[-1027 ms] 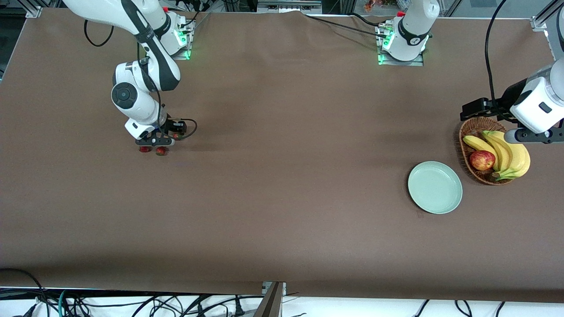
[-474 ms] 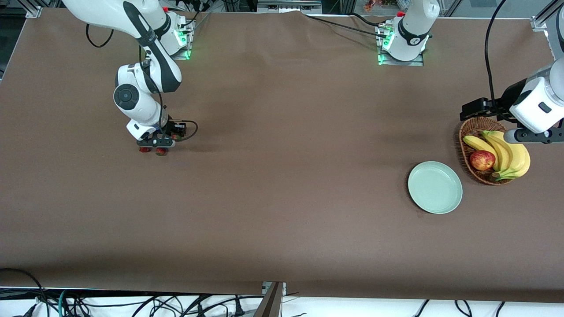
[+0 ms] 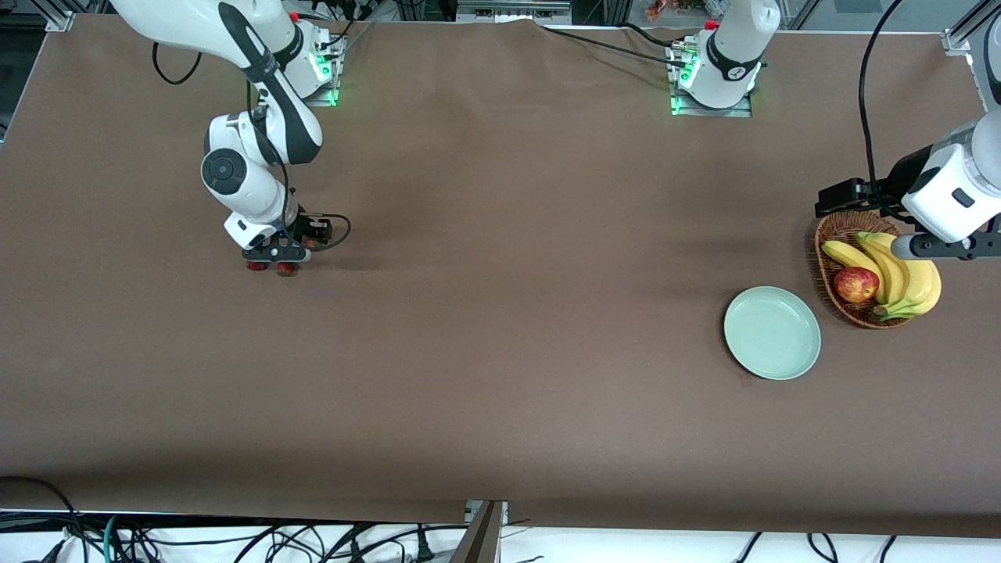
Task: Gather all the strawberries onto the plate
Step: 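Grasp one strawberry with the right gripper, then carry the strawberry toward the plate and release it on the table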
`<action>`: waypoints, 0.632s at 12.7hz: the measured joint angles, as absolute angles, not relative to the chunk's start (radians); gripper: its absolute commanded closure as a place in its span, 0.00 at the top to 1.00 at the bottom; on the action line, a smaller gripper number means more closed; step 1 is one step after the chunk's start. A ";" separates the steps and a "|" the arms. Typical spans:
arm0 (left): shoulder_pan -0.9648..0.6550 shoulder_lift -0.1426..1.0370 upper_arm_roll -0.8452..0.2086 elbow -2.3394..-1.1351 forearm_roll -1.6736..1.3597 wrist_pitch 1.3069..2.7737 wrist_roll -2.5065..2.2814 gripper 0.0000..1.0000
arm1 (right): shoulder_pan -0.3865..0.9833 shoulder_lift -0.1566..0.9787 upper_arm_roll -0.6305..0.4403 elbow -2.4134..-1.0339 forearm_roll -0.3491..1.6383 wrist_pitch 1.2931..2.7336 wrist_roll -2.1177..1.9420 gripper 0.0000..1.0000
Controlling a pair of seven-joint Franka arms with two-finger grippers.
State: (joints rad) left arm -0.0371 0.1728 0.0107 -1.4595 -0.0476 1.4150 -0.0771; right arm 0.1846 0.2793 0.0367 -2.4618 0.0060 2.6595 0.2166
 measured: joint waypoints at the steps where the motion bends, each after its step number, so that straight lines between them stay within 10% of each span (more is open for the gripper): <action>1: -0.038 0.176 0.010 -1.459 -0.048 1.415 -0.077 1.00 | 0.185 0.279 0.037 -2.462 0.006 2.661 0.217 0.37; 4: -0.047 0.178 0.001 -1.458 -0.048 1.415 -0.077 1.00 | 0.185 0.278 0.037 -2.459 0.006 2.665 0.217 0.11; 8: -0.090 0.181 -0.001 -1.436 -0.048 1.416 -0.077 1.00 | 0.198 0.276 0.059 -2.400 0.006 2.666 0.298 0.12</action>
